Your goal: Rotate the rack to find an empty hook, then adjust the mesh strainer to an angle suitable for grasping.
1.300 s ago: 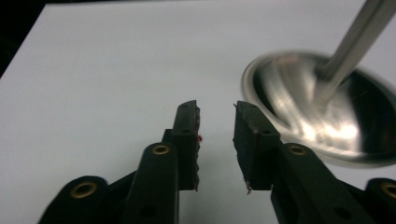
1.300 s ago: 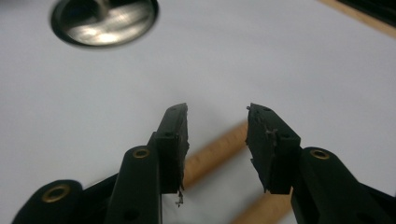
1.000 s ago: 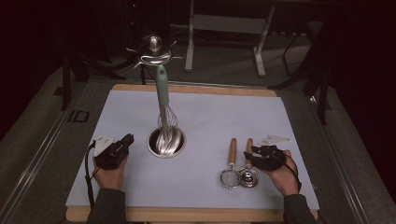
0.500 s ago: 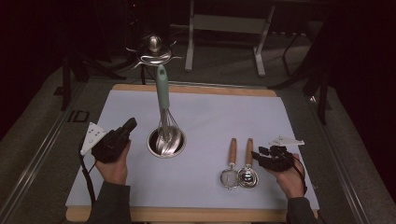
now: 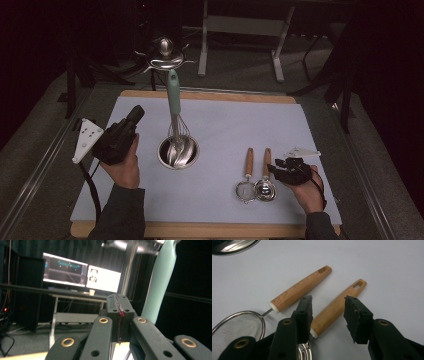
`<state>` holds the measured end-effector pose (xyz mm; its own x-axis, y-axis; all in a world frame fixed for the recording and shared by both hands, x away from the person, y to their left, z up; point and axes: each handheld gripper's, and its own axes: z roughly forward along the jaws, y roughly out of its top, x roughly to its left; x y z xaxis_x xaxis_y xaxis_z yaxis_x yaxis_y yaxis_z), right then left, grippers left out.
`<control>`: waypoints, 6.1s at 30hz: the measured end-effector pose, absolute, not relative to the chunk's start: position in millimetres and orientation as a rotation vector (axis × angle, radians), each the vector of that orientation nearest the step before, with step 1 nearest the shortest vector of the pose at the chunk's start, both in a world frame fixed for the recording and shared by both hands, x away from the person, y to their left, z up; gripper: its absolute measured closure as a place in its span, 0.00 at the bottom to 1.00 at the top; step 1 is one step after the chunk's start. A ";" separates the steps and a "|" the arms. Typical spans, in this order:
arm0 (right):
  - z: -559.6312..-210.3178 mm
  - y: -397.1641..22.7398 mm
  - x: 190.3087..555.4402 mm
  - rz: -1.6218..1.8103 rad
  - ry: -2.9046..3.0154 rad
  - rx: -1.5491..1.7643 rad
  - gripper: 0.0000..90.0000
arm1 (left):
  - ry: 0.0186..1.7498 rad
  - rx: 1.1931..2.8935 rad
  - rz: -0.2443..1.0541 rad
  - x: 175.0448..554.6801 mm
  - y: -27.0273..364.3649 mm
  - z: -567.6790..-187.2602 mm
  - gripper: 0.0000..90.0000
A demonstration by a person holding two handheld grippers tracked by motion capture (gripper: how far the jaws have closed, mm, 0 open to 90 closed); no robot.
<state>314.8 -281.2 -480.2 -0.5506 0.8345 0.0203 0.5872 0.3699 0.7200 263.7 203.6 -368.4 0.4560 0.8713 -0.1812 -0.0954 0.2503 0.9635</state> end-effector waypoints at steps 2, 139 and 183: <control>-481.5 -280.4 315.0 0.971 2.288 1.244 0.64 | 0.829 1.084 0.781 264.4 203.1 -359.9 1.00; -489.5 -263.9 311.8 1.040 2.336 1.250 0.59 | 1.108 1.520 0.748 288.0 240.4 -493.3 0.84; -504.4 -224.5 339.8 1.127 2.535 1.432 0.57 | 1.190 1.654 0.707 286.0 234.7 -533.5 0.77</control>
